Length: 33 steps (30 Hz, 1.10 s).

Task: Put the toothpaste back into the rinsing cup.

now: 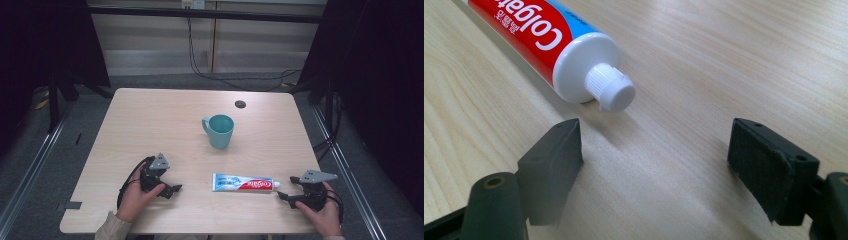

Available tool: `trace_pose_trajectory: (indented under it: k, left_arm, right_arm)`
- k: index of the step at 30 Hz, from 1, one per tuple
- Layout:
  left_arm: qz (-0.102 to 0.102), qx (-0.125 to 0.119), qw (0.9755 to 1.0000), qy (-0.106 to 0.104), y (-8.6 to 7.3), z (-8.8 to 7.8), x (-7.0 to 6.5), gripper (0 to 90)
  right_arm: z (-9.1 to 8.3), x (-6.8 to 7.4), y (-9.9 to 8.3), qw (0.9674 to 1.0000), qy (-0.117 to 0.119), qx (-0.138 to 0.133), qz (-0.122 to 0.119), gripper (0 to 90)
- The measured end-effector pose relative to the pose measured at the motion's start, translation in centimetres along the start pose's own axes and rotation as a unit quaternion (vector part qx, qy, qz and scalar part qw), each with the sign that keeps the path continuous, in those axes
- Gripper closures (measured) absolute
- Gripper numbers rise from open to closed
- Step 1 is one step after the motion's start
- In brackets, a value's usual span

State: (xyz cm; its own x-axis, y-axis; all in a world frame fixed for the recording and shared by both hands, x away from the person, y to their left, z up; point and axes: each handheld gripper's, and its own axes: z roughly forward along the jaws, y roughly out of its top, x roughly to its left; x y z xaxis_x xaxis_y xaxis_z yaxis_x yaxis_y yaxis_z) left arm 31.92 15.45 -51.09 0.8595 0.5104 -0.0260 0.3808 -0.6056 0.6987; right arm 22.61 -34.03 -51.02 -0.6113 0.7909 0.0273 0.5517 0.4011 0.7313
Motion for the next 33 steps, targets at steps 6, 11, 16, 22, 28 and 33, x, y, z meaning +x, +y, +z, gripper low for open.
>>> trace_pose_trajectory:
  k: [6, 11, 16, 22, 28, 33]
  left_arm:
    - [0.001, 0.000, 1.0000, -0.001, 0.0, 0.0, 0.0, 0.0]
    - [0.002, 0.000, 1.0000, -0.001, 0.0, 0.0, 0.1, 0.0]
    - [0.002, 0.000, 1.0000, -0.001, 0.0, 0.0, 0.1, 0.0]
    - [0.002, 0.000, 1.0000, 0.000, 0.0, 0.0, 0.1, 0.0]
    - [0.002, -0.002, 1.0000, 0.001, 0.0, 0.0, 0.1, 0.0]
    - [0.002, -0.002, 1.0000, 0.001, 0.0, 0.1, 0.1, 0.0]
  right_arm:
    - [0.2, 0.2, 0.2, 1.0000, 0.003, 0.004, -0.003, 16.3]
    - [0.2, 0.5, 0.3, 0.9998, 0.012, 0.013, -0.010, 16.1]
    - [0.4, 1.0, 1.6, 0.9974, 0.034, 0.055, -0.031, 16.3]
    - [0.8, 2.0, 3.8, 0.9893, 0.049, 0.103, -0.091, 16.4]
    - [1.0, 2.6, 5.7, 0.9836, 0.050, 0.121, -0.125, 16.8]
    - [1.9, 3.3, 7.0, 0.9762, 0.062, 0.143, -0.151, 17.7]
